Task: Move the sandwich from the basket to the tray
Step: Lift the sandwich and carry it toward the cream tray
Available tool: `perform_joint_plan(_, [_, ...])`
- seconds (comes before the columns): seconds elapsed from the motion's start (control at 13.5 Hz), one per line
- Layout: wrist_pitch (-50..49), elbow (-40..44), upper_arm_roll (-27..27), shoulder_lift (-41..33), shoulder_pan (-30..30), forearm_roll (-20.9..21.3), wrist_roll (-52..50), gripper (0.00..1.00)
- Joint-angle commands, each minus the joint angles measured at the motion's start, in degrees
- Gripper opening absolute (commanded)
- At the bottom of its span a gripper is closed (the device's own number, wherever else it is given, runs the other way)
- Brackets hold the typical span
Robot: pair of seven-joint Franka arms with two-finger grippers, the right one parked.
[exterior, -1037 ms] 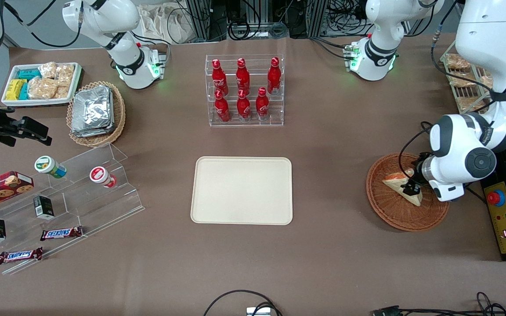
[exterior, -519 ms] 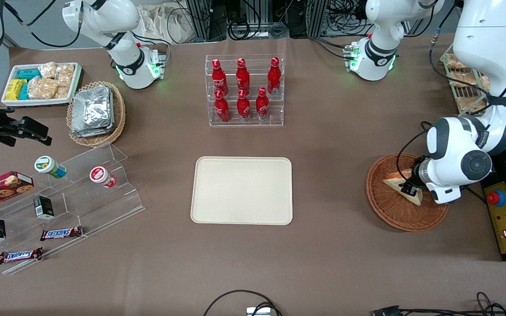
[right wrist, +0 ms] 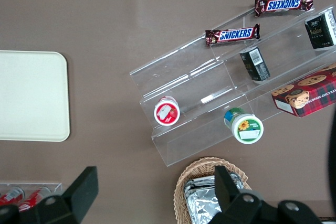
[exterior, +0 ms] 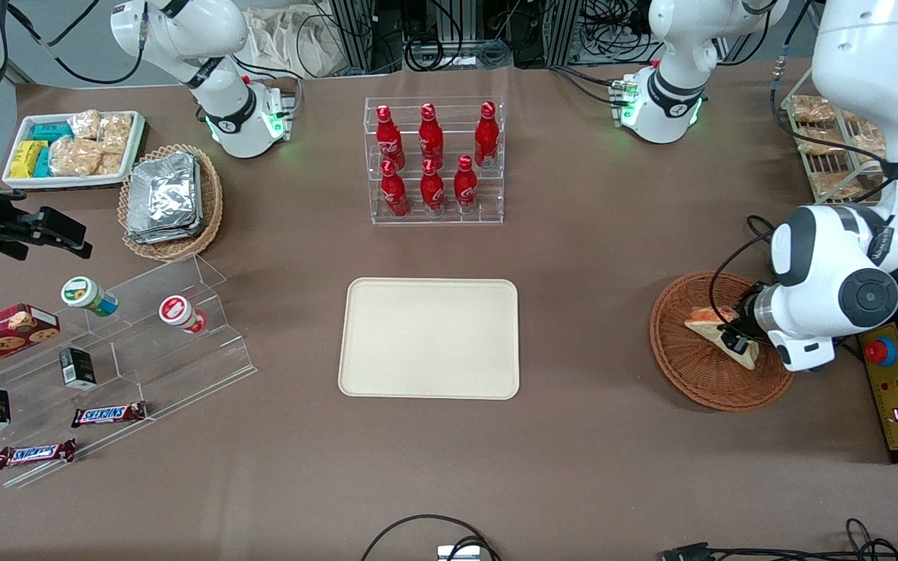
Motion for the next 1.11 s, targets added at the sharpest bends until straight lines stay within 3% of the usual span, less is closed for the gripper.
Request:
perform_joint_plan(0.0, [-9.3,8.0,-5.7,-1.1,-0.3,0.7,2.7,0.00])
perform_joint_plan(0.22, [-18.5,15.3,-13.2,-0.4,-1.1,0.1,18.7,0.00])
perform_joint_plan(0.37, [-16.7,15.5,-16.3,0.9,-4.9,0.1,19.9,0.00])
perform_joint_plan(0.59, [-9.0,18.0,-16.3,7.7,-13.9,0.8,19.9,0.00])
perform_joint_plan(0.81, [-8.4,26.6,-16.3,18.2,-19.0,0.8,19.8,0.01])
perform_joint_plan(1.04, [-5.0,29.1,-15.9,23.7,-21.3,3.0,17.0,0.01])
